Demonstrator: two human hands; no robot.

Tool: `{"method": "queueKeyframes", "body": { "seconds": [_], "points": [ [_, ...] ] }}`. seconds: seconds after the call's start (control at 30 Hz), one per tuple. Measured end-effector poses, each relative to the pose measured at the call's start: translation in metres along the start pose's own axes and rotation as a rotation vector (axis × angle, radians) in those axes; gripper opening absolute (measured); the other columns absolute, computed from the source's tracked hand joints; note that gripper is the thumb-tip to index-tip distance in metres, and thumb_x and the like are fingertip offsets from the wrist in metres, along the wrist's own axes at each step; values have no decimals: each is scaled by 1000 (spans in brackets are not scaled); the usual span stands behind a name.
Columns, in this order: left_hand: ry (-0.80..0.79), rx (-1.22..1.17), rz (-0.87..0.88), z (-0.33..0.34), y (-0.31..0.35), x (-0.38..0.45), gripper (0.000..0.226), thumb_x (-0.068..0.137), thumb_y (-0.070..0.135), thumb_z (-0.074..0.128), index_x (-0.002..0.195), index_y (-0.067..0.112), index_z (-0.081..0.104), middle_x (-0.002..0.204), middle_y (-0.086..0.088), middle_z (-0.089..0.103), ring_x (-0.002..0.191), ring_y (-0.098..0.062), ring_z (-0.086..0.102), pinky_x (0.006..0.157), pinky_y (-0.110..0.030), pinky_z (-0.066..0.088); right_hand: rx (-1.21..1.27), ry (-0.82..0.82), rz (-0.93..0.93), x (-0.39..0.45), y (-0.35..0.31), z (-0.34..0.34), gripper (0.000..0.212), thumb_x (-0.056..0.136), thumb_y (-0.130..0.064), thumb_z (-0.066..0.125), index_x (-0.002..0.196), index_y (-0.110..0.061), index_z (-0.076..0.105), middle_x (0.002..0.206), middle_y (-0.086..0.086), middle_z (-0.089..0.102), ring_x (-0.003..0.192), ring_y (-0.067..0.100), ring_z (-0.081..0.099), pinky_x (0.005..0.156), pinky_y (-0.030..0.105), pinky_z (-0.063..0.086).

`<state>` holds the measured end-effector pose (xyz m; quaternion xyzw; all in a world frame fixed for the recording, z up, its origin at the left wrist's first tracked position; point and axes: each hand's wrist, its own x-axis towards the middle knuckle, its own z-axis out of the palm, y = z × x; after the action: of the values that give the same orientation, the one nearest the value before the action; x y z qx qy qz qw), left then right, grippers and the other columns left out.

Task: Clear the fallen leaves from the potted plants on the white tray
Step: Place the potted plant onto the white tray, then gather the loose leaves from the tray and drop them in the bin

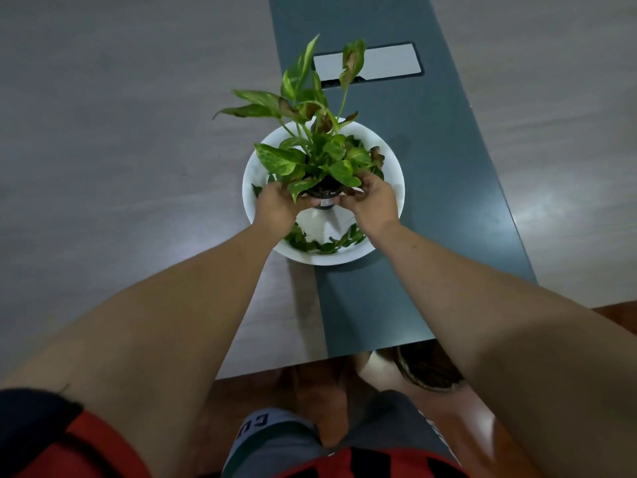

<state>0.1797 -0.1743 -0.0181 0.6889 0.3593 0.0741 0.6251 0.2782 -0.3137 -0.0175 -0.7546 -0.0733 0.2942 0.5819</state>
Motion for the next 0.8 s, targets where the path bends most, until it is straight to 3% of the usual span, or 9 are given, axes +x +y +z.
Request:
{"method": "queueKeyframes", "body": {
  "seconds": [0.07, 0.13, 0.2, 0.33, 0.4, 0.47, 0.53, 0.67, 0.8],
  "points": [
    [22, -17, -10, 3, 1, -5, 31, 66, 12, 85, 92, 24, 75, 108, -8, 75, 104, -22, 69, 96, -39, 55, -42, 9, -13, -1, 0, 1, 52, 76, 8, 75, 125, -2, 62, 118, 10, 70, 110, 23, 67, 88, 18, 54],
    [45, -13, 31, 8, 3, -12, 33, 74, 2, 80, 106, 5, 72, 114, -14, 71, 97, -16, 67, 81, -15, 56, -108, 7, -30, -3, 2, -2, 44, 78, 5, 75, 120, -1, 64, 110, 6, 71, 103, 21, 68, 85, 16, 54],
    [73, 49, 76, 10, 4, -16, 35, 81, -7, 71, 115, -8, 65, 117, -14, 67, 86, -1, 64, 68, -5, 49, -193, 4, -12, -5, 0, -3, 41, 83, 4, 69, 124, 0, 61, 109, 6, 68, 95, 17, 64, 74, 6, 49],
    [185, 614, 158, -4, -10, -11, 27, 87, 1, 60, 114, 2, 66, 117, -16, 65, 107, -26, 61, 76, -19, 38, -695, -35, -101, 0, 7, -23, 53, 85, 4, 54, 136, -11, 55, 129, 10, 63, 119, 25, 60, 102, 26, 46],
    [131, 866, 192, -12, -17, -5, 37, 88, 11, 58, 124, 6, 60, 130, -19, 55, 122, -36, 51, 92, -34, 42, -891, -125, -191, 5, 2, -33, 52, 84, 3, 51, 136, -9, 53, 134, 13, 56, 124, 29, 54, 104, 35, 46],
    [34, 1149, 218, -18, -20, 2, 58, 91, 32, 55, 143, 11, 42, 150, -17, 39, 142, -36, 30, 118, -43, 21, -1130, -237, -273, 10, -5, -40, 50, 88, -6, 50, 138, -7, 46, 142, 16, 43, 134, 31, 39, 109, 37, 36],
    [-50, 1350, 216, -23, -19, 8, 71, 93, 49, 43, 153, 17, 22, 161, -12, 21, 150, -31, 10, 123, -44, -1, -1385, -313, -358, 19, -9, -44, 57, 90, -21, 49, 143, -7, 36, 150, 17, 33, 141, 32, 25, 117, 38, 22],
    [-89, 1458, 203, -25, -21, 13, 77, 90, 54, 41, 154, 17, 20, 162, -9, 17, 152, -29, 2, 122, -44, -9, -1734, -376, -412, 39, 1, -48, 71, 93, -46, 36, 150, -7, 23, 153, 17, 33, 147, 36, 16, 123, 49, 3],
    [-36, 1318, 113, -11, -5, -6, 74, 84, 52, 54, 142, 9, 41, 147, -15, 41, 141, -33, 30, 121, -41, 19, -1723, -406, -371, 30, 8, -50, 74, 93, -54, 27, 152, -8, 23, 151, 15, 37, 144, 33, 26, 123, 50, 4]
  ]
}}
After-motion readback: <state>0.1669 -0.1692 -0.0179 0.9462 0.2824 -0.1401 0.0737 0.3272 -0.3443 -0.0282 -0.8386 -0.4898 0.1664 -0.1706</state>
